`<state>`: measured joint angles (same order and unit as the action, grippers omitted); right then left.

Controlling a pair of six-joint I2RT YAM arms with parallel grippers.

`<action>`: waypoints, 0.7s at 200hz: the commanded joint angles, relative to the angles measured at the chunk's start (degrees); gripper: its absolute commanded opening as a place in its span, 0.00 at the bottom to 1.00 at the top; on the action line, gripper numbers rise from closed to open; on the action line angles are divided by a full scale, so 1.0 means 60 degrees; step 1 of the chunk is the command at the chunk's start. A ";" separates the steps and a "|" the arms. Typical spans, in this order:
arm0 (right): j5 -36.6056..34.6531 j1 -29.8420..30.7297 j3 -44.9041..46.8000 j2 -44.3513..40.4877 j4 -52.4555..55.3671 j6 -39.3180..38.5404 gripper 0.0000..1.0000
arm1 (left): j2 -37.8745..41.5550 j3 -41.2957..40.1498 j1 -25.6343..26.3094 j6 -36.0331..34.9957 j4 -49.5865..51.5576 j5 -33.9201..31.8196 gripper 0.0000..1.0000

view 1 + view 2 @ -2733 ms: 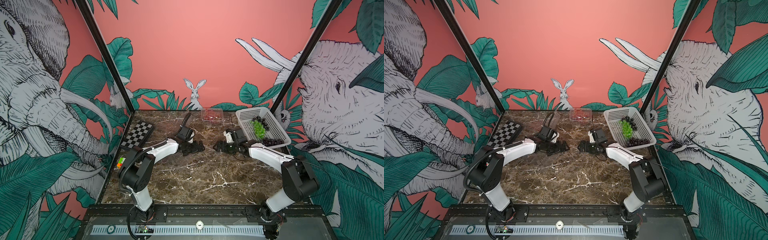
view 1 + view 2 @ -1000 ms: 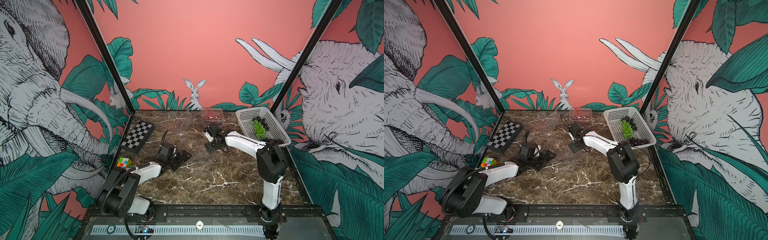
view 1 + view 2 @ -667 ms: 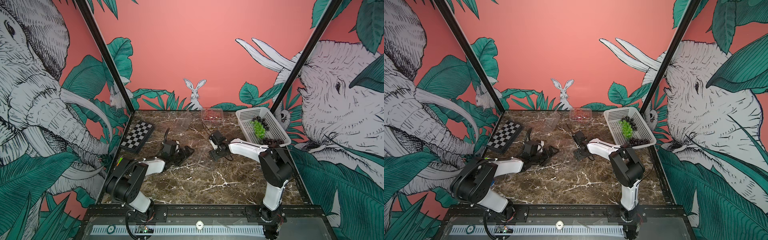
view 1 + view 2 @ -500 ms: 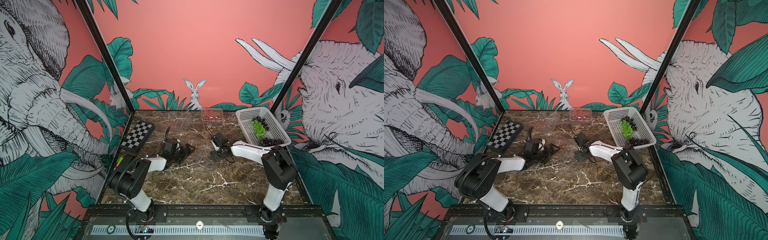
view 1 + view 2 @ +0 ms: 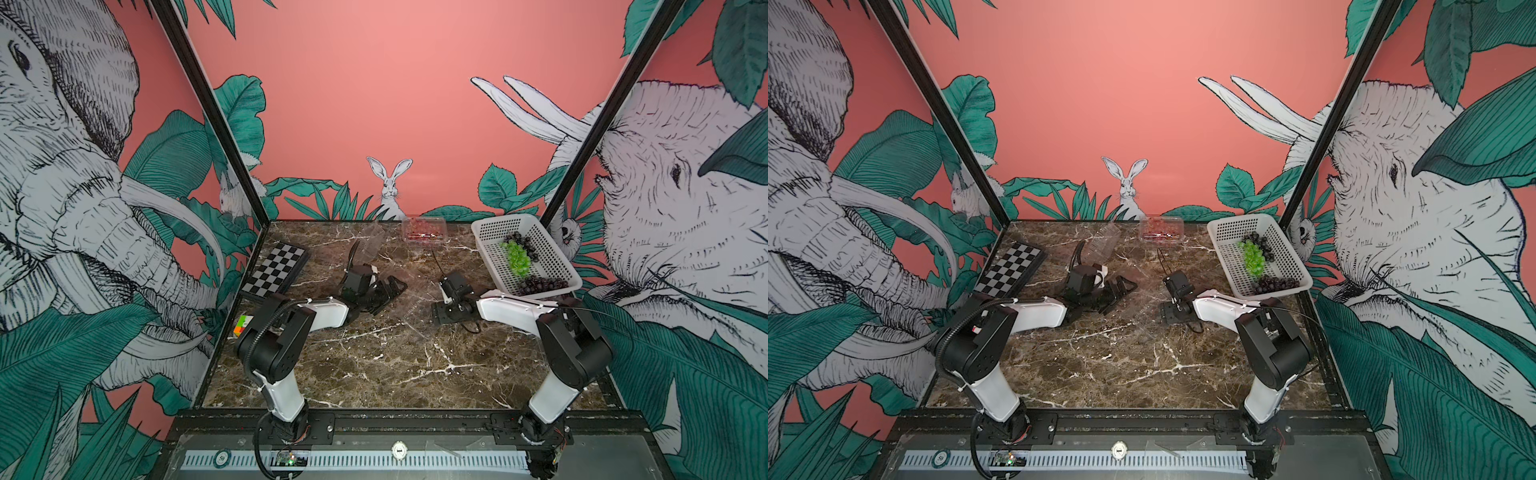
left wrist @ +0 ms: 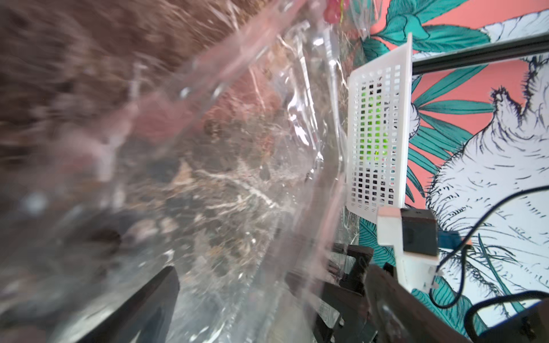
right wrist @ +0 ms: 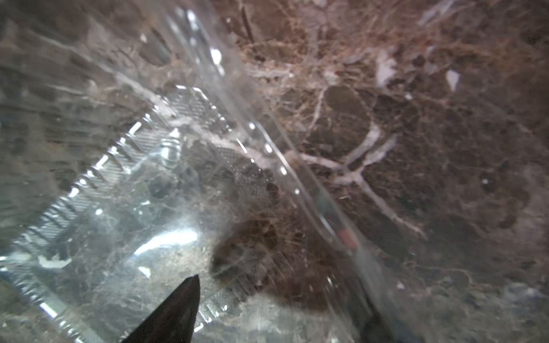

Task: Pack grapes into containers
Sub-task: Move the packing box to the center of the board.

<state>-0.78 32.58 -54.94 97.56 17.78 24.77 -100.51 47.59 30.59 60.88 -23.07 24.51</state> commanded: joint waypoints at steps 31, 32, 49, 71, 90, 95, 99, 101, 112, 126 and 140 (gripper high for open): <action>-0.0058 -0.0324 0.0020 -0.0410 -0.0012 0.0607 0.80 | -0.0458 0.1462 0.0090 -0.0165 0.0646 0.0037 0.99; -0.0058 -0.0324 0.0020 -0.0410 -0.0012 0.0607 0.80 | -0.0474 0.1504 0.0089 -0.0175 0.0671 0.0041 0.99; -0.0034 -0.0418 -0.0093 -0.0313 -0.0004 0.0785 0.81 | -0.0709 0.2200 0.0091 -0.0357 0.1118 0.0138 0.99; -0.0181 -0.0517 -0.0171 -0.0290 -0.0053 0.1086 0.81 | -0.1028 0.2926 0.0087 -0.0596 0.1562 0.0193 0.99; -0.0154 -0.0640 -0.0203 -0.0220 -0.0270 0.1373 0.82 | -0.1288 0.3547 0.0087 -0.0855 0.1958 0.0166 0.99; -0.0157 -0.0679 -0.0207 -0.0196 -0.0320 0.1454 0.82 | -0.1374 0.3743 0.0091 -0.0925 0.2101 0.0175 0.99; -0.0158 -0.0703 -0.0219 -0.0179 -0.0363 0.1549 0.82 | -0.1471 0.3915 0.0099 -0.0998 0.2232 0.0177 0.99; -0.0155 -0.0721 -0.0230 -0.0166 -0.0394 0.1590 0.82 | -0.1504 0.3994 0.0090 -0.1045 0.2288 0.0181 0.99; -0.0106 -0.0791 -0.0247 -0.0091 -0.0594 0.1789 0.82 | -0.1742 0.4472 0.0083 -0.1210 0.2607 0.0163 0.99; -0.0073 -0.0859 -0.0362 0.0059 -0.0759 0.2085 0.82 | -0.2038 0.5079 0.0073 -0.1393 0.2911 0.0148 0.99; -0.0005 -0.0959 -0.0541 0.0245 -0.0784 0.2473 0.82 | -0.2317 0.5669 0.0065 -0.1585 0.3300 0.0062 0.99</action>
<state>-0.86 27.62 -55.61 97.10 15.64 34.87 -112.90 76.16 31.09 54.65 -8.93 25.06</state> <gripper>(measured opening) 0.817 0.993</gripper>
